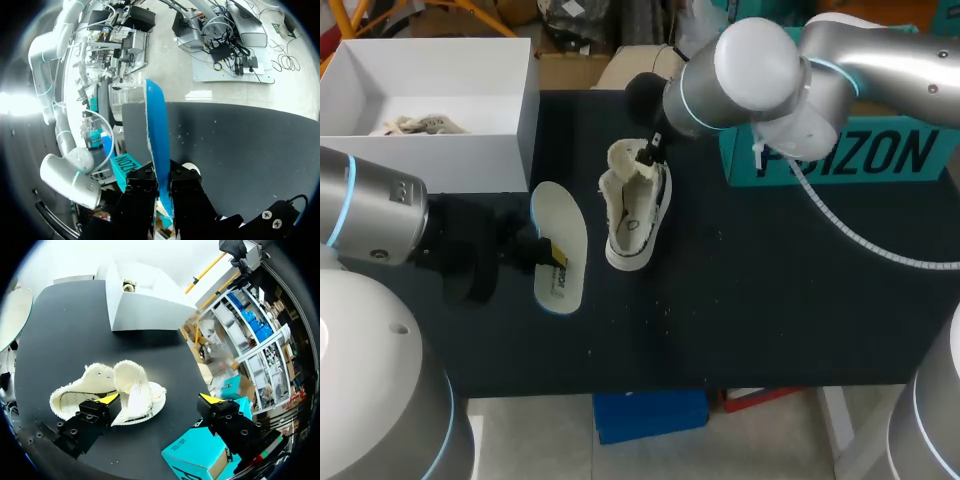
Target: Take the shoe out of the shoebox, open the shoe tongue, remove and reinsert the insole, then place the shoe into the shoebox
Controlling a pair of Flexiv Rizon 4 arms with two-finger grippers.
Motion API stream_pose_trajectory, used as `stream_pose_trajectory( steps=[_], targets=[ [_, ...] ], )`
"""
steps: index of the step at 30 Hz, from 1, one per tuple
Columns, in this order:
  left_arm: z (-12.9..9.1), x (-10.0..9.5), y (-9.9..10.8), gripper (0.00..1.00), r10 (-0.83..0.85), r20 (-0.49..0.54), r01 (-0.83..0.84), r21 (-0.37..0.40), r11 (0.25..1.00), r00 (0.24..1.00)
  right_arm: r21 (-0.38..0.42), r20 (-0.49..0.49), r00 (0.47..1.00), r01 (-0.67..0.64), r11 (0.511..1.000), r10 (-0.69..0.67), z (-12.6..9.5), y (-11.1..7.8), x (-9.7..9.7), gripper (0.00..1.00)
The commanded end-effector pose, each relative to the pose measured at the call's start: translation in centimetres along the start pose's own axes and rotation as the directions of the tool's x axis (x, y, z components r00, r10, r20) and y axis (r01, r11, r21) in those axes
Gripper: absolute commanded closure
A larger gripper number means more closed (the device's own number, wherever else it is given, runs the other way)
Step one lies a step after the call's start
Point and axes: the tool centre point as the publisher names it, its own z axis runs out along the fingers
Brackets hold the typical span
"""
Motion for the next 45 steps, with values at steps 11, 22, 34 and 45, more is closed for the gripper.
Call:
stream_pose_trajectory(
  steps=[11,22,34,45],
  targets=[
    [-0.1,0.1,-0.1,1.00,0.002,0.000,-0.002,-0.001,1.000,1.000,-0.066,-0.002,0.999,-0.052,0.996,0.052,-9.8,-3.8,1.1,0.00],
    [-0.1,0.1,-0.1,1.00,0.002,0.000,-0.002,-0.001,1.000,1.000,-0.073,0.062,0.985,-0.157,0.985,0.162,-15.1,-6.8,3.2,0.00],
    [-0.1,0.1,-0.1,1.00,0.002,0.000,-0.002,-0.001,1.000,1.000,-0.106,0.088,0.962,-0.251,0.962,0.260,-19.9,-10.0,6.2,0.00],
    [-0.1,0.1,-0.1,1.00,0.002,0.000,-0.002,-0.001,1.000,1.000,-0.114,0.076,0.957,-0.270,0.956,0.280,-22.0,-10.9,8.3,0.00]
  ],
)
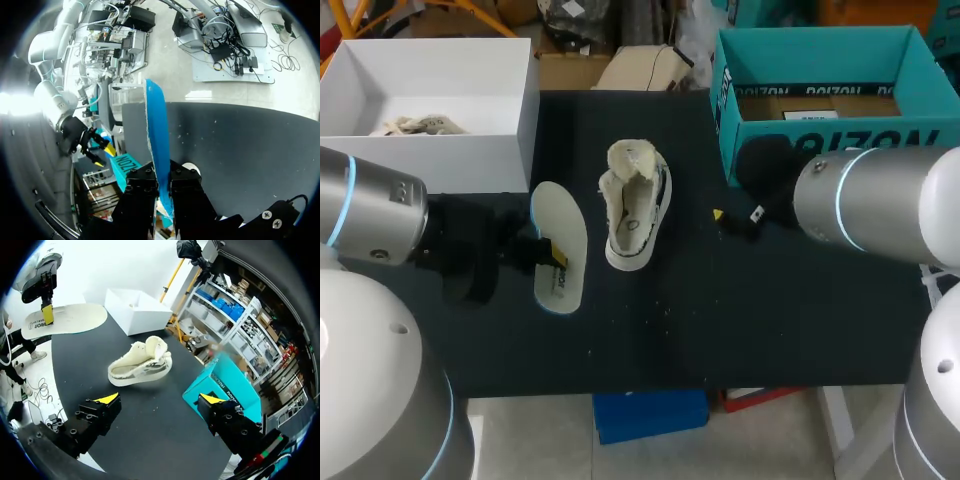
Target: Take the shoe out of the shoebox, open the shoe tongue, remove and reinsert the insole, then place the shoe into the shoebox
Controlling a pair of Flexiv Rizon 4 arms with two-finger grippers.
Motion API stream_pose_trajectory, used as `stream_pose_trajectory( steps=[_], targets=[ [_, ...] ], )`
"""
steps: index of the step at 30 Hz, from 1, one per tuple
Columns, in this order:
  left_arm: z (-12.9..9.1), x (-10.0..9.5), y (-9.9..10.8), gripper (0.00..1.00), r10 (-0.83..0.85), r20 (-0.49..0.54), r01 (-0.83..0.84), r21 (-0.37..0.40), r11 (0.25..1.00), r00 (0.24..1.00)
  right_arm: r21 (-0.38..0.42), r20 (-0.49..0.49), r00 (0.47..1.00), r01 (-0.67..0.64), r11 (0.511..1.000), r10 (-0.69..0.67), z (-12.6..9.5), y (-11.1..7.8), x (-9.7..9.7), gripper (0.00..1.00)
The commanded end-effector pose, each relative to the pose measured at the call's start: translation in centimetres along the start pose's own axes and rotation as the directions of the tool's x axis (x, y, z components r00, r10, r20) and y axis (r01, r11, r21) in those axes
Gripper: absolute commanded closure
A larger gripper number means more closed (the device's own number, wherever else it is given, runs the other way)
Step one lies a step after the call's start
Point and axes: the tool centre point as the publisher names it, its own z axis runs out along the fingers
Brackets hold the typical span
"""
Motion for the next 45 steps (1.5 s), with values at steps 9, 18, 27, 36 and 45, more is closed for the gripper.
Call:
stream_pose_trajectory(
  steps=[9,18,27,36,45],
  targets=[
    [0.7,1.3,1.5,1.00,0.037,0.038,-0.042,0.156,0.987,0.999,-0.002,0.001,1.000,-0.001,1.000,0.001,-2.3,-0.4,-0.1,0.00],
    [1.7,1.3,2.0,1.00,-0.008,0.284,-0.098,0.358,0.929,0.959,-0.002,0.001,1.000,-0.001,1.000,0.001,-2.3,-0.4,-0.1,0.00],
    [1.9,1.3,1.9,1.00,-0.013,0.277,-0.093,0.368,0.925,0.961,-0.002,0.001,1.000,-0.001,1.000,0.001,-2.3,-0.4,-0.1,0.00],
    [3.8,2.3,2.1,1.00,-0.081,0.168,0.003,0.420,0.907,0.982,-0.002,0.001,1.000,-0.001,1.000,0.001,-2.3,-0.4,-0.1,0.00],
    [5.8,3.0,3.3,1.00,-0.061,0.070,0.018,0.502,0.865,0.996,-0.002,0.001,1.000,-0.001,1.000,0.001,-2.3,-0.4,-0.1,0.00]
  ],
)
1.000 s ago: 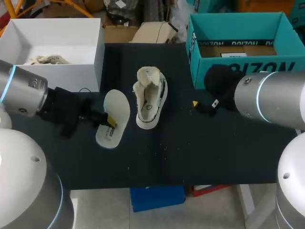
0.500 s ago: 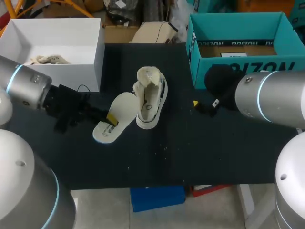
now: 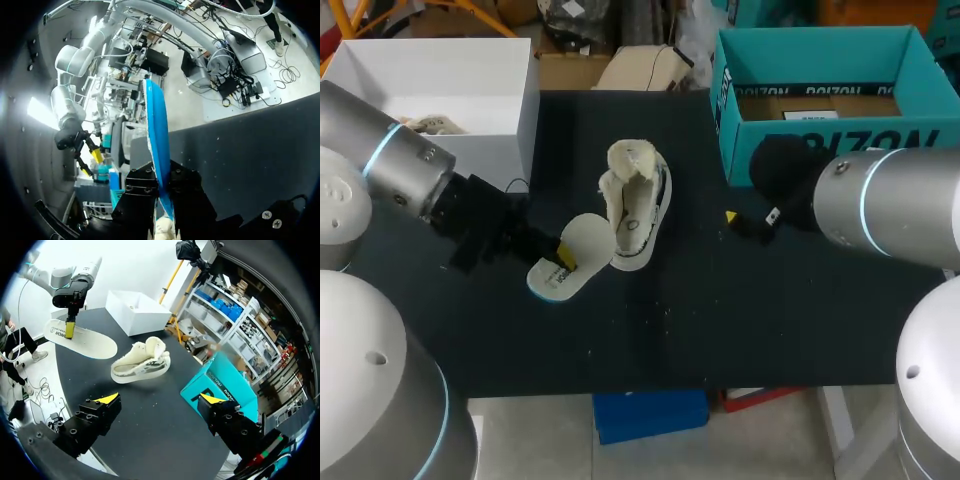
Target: Take the shoe out of the shoebox, open the shoe tongue, remove and reinsert the insole, then place the shoe into the shoebox
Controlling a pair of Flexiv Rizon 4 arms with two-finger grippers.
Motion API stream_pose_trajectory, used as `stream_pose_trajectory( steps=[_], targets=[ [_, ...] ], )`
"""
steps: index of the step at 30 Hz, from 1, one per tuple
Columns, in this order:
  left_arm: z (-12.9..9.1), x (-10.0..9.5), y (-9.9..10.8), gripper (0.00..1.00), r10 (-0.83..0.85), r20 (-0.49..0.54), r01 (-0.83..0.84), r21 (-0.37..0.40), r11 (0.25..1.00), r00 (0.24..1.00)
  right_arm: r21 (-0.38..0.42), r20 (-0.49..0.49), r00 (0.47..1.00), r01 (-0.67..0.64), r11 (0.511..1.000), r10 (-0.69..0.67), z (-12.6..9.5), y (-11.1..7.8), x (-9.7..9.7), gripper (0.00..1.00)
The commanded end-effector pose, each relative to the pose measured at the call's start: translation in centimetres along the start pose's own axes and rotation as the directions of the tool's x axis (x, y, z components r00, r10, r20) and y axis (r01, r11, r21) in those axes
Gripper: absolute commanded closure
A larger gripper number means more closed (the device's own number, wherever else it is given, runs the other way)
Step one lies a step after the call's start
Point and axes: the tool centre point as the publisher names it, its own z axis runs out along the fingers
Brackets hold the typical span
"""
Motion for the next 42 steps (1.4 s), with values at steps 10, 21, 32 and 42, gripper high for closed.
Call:
stream_pose_trajectory(
  steps=[10,21,32,42],
  targets=[
    [1.9,0.3,4.5,1.00,0.000,-0.082,0.009,0.118,0.993,0.997,-0.003,0.001,1.000,-0.001,1.000,0.001,0.1,-0.1,0.1,0.00],
    [3.8,1.1,7.1,1.00,0.018,-0.091,-0.004,0.149,0.989,0.996,-0.003,0.001,1.000,-0.001,1.000,0.001,0.1,-0.1,0.1,0.00],
    [5.1,1.7,9.7,1.00,0.063,-0.094,-0.050,0.141,0.989,0.994,-0.003,0.001,1.000,-0.001,1.000,0.001,0.1,-0.1,0.1,0.00],
    [5.8,2.4,12.7,1.00,0.095,-0.075,-0.084,0.137,0.987,0.993,-0.003,0.001,1.000,-0.001,1.000,0.001,0.1,-0.1,0.1,0.00]
  ],
)
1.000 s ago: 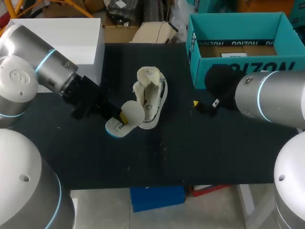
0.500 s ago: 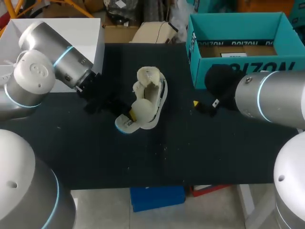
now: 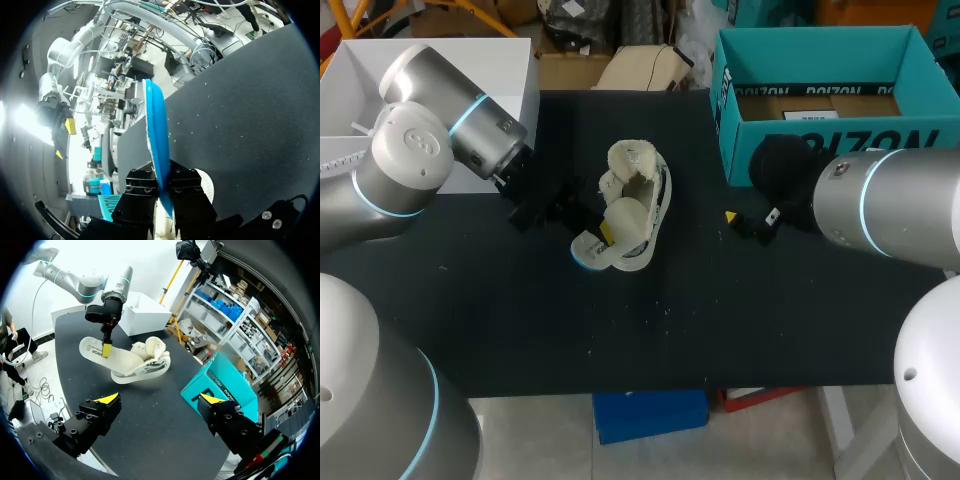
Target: Take the shoe out of the shoebox, open the shoe tongue, remove and reinsert the insole, then place the shoe into the shoebox
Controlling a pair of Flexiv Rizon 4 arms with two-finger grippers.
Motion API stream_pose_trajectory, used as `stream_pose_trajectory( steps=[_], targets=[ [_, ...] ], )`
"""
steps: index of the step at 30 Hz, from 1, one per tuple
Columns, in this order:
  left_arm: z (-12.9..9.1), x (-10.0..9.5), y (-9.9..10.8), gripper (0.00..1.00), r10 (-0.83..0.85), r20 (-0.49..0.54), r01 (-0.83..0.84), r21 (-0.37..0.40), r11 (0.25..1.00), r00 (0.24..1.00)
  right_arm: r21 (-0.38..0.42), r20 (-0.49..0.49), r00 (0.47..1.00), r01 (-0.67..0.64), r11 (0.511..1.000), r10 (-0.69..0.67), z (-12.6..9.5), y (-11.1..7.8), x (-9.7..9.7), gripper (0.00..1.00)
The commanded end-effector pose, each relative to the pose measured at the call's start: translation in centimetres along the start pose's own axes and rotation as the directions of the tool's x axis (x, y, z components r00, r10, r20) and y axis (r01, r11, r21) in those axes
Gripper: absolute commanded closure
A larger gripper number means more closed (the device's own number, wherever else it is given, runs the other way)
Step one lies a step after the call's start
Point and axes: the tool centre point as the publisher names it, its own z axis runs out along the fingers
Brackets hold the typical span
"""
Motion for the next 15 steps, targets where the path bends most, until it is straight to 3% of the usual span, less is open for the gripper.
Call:
stream_pose_trajectory(
  steps=[1,15],
  targets=[
    [0.8,0.6,2.2,1.00,0.003,0.004,-0.003,0.023,1.000,1.000,-0.002,0.001,1.000,-0.001,1.000,0.001,0.1,-0.1,0.1,0.00],
    [1.2,1.3,6.5,1.00,0.000,-0.043,-0.003,-0.051,0.999,0.999,-0.002,0.001,1.000,-0.001,1.000,0.001,0.1,-0.1,0.1,0.00]
  ],
)
